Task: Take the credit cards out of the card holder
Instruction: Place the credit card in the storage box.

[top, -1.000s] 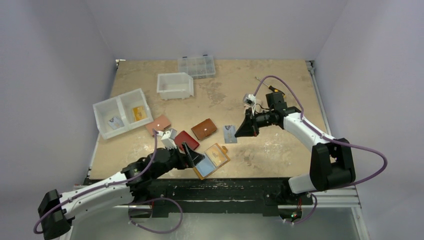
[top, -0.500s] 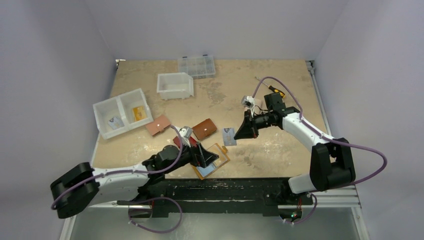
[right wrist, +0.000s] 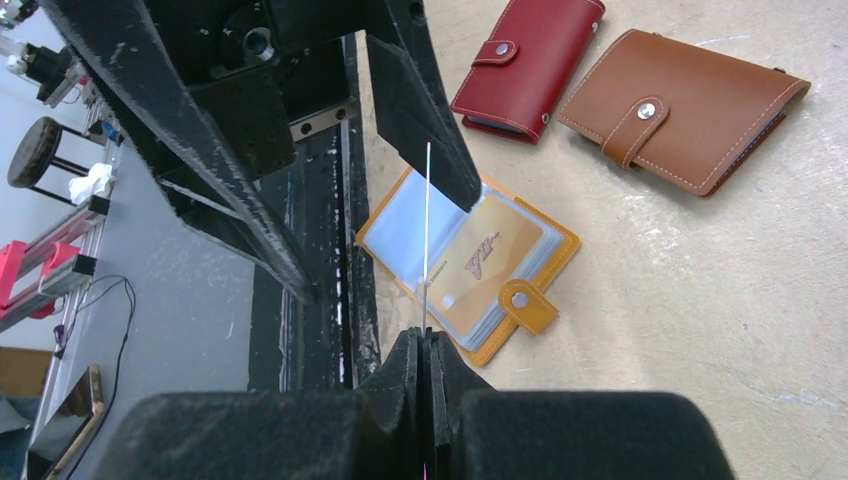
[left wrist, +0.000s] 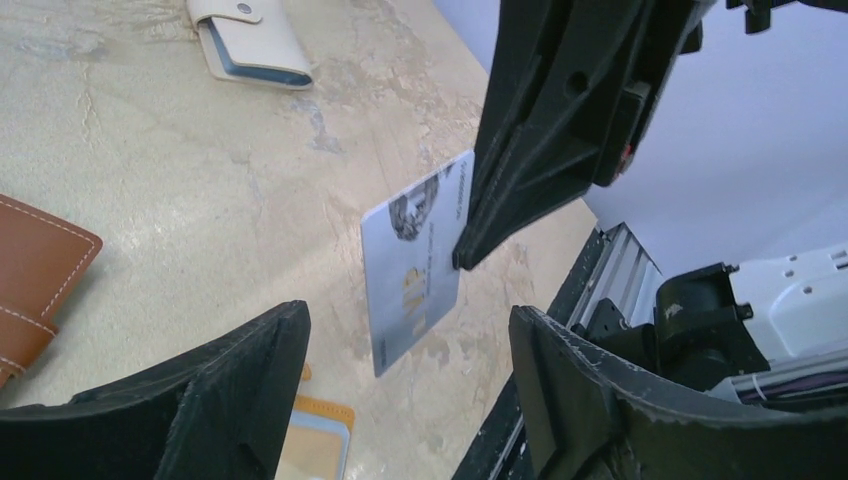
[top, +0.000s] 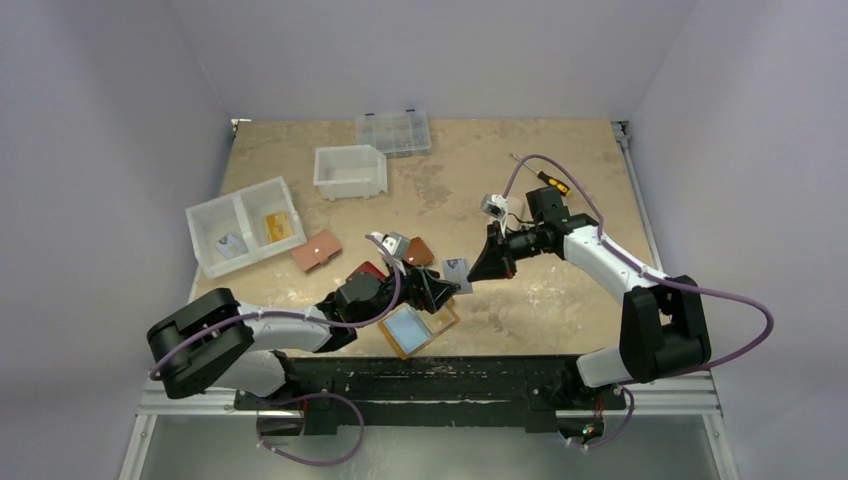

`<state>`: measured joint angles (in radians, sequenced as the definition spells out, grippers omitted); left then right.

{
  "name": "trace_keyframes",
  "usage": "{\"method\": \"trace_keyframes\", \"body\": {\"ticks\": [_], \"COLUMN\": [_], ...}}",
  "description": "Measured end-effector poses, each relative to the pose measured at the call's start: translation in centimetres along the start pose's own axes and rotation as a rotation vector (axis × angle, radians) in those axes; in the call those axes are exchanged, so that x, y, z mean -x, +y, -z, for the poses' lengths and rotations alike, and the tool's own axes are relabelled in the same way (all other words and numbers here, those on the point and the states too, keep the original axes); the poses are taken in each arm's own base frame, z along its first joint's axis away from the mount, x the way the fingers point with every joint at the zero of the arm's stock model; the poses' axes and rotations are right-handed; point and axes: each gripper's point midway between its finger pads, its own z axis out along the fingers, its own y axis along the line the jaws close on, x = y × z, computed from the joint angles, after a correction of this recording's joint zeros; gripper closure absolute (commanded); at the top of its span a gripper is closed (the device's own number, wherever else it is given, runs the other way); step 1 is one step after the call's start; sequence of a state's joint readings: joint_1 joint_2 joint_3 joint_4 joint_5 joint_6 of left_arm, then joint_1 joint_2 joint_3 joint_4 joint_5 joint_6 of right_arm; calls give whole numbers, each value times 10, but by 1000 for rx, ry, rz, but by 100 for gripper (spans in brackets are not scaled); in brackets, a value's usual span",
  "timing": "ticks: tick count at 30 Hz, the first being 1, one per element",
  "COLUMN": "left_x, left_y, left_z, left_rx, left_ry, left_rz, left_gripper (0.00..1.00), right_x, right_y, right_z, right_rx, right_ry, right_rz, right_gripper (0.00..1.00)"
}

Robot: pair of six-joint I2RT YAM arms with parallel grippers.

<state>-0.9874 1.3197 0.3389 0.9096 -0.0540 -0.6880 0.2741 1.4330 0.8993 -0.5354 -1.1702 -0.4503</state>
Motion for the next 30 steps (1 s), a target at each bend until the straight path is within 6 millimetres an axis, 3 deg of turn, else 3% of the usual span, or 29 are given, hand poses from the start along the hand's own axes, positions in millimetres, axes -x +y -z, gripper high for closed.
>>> {"method": "trace_keyframes", "body": {"ticks": [3,7,9,15,17,21,23,25,30], "left_x": [1,1,0,1,1,2,4,10,30], "left_y": [5,12,13,3,3,5,9,15,41], "left_z": [-10,-17,-19,-21,-19,-14,-9,-3,16], "left_rx": [9,-4,-23,-132,-148,-162,-145,-118,17], "left_ry": [0,6,14,30,34,39,40,37,33], "left_rz": [3,21,38,65,77,92,98,99,76], "left_gripper": [41,76,100,100,100,100,100,100,100], "right_x": [0,-1,-1,-3,-2,-2,-1,0,11], "right_y": [0,0,0,-8,-8,-5,-5,-6,-7], "right_z": [0,0,0,4,3,1,0,2,14], "right_rx": [1,1,1,-38,-35,-29,-32,-52,-152], "right_ry": [1,2,2,9,8,12,14,16,12], "right_rz": [1,1,1,4,7,4,8,19,117], "right_gripper": [100,100,100,99,90,58,46,41,38]}}
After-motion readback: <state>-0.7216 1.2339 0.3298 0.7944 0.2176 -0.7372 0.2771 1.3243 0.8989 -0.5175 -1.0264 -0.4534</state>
